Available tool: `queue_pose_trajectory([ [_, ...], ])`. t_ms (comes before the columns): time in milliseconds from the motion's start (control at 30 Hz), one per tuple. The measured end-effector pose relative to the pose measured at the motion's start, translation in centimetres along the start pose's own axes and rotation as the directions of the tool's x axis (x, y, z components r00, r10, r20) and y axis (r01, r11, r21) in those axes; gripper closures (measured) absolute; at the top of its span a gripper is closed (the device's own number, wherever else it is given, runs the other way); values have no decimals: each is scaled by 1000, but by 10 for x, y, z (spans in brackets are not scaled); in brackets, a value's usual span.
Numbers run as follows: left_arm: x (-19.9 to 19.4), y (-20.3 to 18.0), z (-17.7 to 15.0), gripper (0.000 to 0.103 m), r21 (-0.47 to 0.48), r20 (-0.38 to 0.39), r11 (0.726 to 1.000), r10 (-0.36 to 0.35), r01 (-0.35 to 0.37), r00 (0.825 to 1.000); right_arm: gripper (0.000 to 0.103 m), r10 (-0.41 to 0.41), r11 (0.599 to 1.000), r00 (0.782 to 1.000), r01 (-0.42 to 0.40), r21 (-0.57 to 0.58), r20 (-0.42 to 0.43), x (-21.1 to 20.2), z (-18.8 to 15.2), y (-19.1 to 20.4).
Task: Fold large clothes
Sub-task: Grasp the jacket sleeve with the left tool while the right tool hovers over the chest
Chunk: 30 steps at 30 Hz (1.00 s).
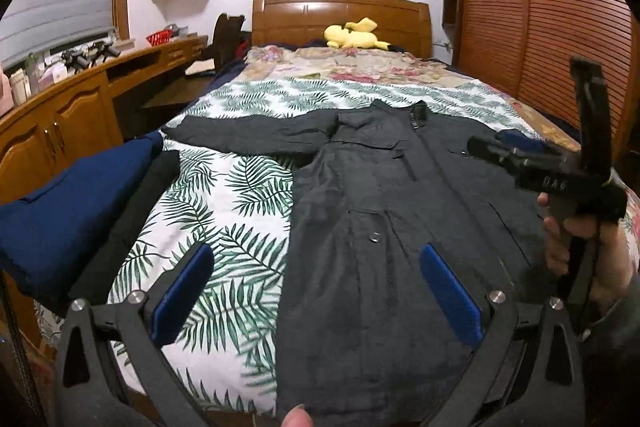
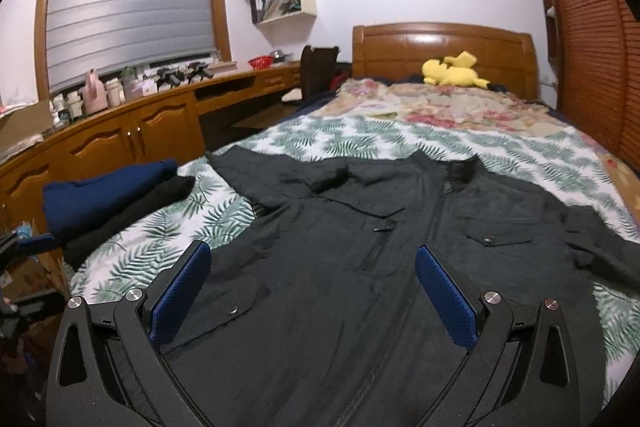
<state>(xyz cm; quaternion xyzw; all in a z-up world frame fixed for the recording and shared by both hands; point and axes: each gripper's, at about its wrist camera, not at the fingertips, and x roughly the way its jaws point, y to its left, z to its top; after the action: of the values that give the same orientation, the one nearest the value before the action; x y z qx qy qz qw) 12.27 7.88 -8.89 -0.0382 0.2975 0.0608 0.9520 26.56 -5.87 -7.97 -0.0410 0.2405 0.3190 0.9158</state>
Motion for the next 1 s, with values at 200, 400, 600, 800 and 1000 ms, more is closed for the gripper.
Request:
queue_pose_trajectory([
  [200,54,24,25,0,-74,-75,995,-65,59,995,0,-33,999,994,33,-2,-102,37,-19,-19],
  [400,115,42,51,2,-98,-108,994,-66,55,992,0,-9,1000,992,11,18,-129,45,-21,-25],
  [600,179,74,77,6,-182,-126,981,-88,64,988,0,-21,1000,990,19,-15,-140,52,-19,-21],
  [800,231,97,103,8,-228,-134,972,-83,51,987,0,-37,999,987,36,-8,-158,63,-15,-31],
  [1000,286,128,117,16,-346,-170,938,-93,29,981,0,-36,999,980,41,21,-197,76,-21,-40],
])
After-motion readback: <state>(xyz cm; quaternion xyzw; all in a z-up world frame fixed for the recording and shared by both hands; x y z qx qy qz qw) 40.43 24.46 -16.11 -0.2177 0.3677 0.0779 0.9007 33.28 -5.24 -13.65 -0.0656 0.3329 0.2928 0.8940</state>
